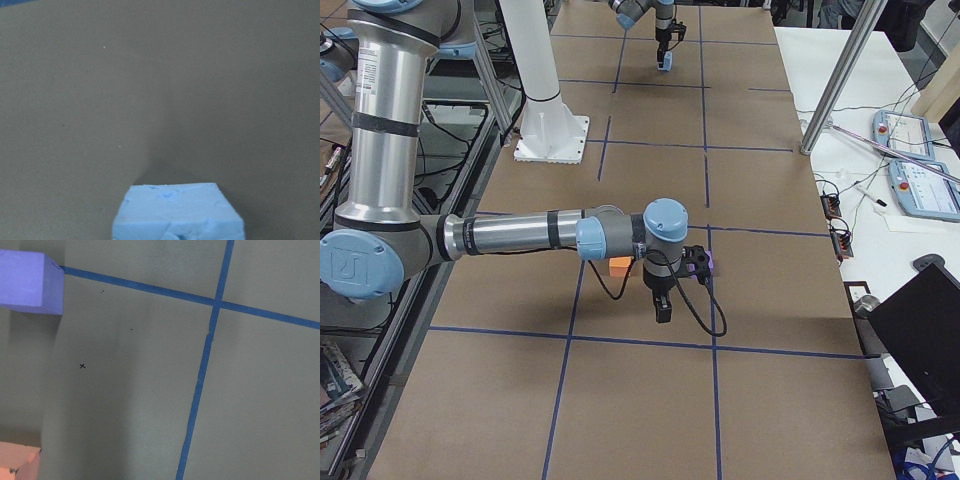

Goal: Place blue block between orange and purple blocks
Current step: 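Carry the light blue cube with the left gripper to the table center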

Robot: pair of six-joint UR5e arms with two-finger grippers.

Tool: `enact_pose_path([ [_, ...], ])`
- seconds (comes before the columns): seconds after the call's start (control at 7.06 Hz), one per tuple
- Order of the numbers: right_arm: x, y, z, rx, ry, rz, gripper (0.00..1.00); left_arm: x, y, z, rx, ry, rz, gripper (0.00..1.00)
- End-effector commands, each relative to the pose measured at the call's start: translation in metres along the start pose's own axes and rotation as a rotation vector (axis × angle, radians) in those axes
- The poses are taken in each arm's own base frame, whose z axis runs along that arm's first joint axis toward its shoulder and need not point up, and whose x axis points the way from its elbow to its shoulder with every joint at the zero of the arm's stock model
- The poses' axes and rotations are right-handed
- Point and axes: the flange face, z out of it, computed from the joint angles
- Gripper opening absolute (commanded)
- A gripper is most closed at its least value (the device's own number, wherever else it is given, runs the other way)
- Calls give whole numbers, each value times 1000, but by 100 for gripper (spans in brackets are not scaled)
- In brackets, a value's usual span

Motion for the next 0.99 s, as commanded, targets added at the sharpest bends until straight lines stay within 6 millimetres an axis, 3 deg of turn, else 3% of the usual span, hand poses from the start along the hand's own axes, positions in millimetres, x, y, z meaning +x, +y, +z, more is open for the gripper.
enact_pose_path([
  [0.0,-3,0,-1,3,-16,-3,100,132,-81,-40,49,79,-44,2],
  [0.14,-4,-1,0,2,-17,-6,100,218,-87,-43,-20,80,-64,2],
  [0.28,-6,-2,1,-1,-19,-8,100,306,-74,-35,-47,68,-68,3],
  [0.43,-6,-2,1,-2,-19,-9,100,361,-76,-31,-37,46,-51,3],
  [0.71,-8,-2,2,-4,-29,-13,100,454,-85,-1,-95,38,-116,6],
  [0.85,-9,-2,4,-7,-29,-15,100,462,-92,14,-109,13,-125,9],
])
